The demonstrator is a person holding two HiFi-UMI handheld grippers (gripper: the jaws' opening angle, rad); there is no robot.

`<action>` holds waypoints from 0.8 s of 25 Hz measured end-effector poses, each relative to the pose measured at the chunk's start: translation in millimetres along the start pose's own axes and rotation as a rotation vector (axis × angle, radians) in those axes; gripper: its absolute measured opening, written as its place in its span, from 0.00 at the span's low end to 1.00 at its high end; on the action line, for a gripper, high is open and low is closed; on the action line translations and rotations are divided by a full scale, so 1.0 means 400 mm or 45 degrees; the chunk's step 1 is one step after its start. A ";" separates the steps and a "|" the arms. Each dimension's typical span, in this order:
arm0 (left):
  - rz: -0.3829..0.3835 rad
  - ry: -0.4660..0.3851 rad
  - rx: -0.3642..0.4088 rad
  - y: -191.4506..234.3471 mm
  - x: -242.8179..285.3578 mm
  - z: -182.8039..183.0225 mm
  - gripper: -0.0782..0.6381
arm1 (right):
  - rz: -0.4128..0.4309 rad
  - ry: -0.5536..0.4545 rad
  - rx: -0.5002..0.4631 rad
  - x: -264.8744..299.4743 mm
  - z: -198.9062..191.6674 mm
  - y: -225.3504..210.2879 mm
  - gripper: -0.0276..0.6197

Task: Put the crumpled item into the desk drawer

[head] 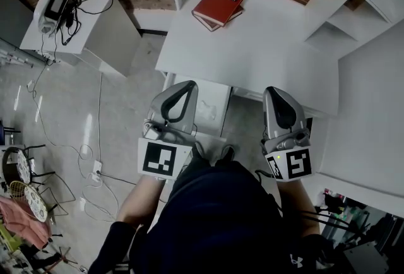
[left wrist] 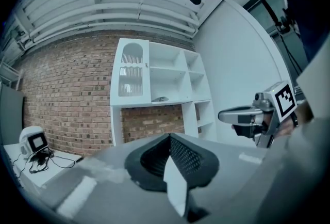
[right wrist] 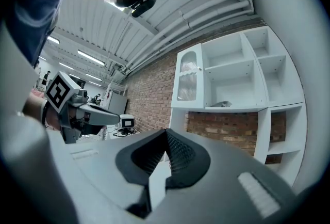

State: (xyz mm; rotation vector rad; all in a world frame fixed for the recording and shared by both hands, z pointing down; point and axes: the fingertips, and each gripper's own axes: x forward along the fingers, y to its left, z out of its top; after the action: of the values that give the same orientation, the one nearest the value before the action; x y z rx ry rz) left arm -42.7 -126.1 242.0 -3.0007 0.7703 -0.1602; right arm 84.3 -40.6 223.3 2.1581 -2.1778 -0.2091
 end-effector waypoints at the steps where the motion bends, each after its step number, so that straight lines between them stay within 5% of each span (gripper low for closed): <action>1: -0.001 0.001 0.000 0.002 0.001 -0.001 0.11 | -0.001 0.001 0.000 0.002 -0.001 0.001 0.05; 20: -0.014 0.025 0.002 0.019 0.034 -0.026 0.11 | -0.007 0.016 0.013 0.029 -0.027 -0.009 0.05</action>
State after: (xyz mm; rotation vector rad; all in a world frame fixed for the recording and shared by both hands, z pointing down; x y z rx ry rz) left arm -35.5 -139.5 253.1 -3.0071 0.7551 -0.1910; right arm 89.4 -52.9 232.8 2.1647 -2.1713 -0.1848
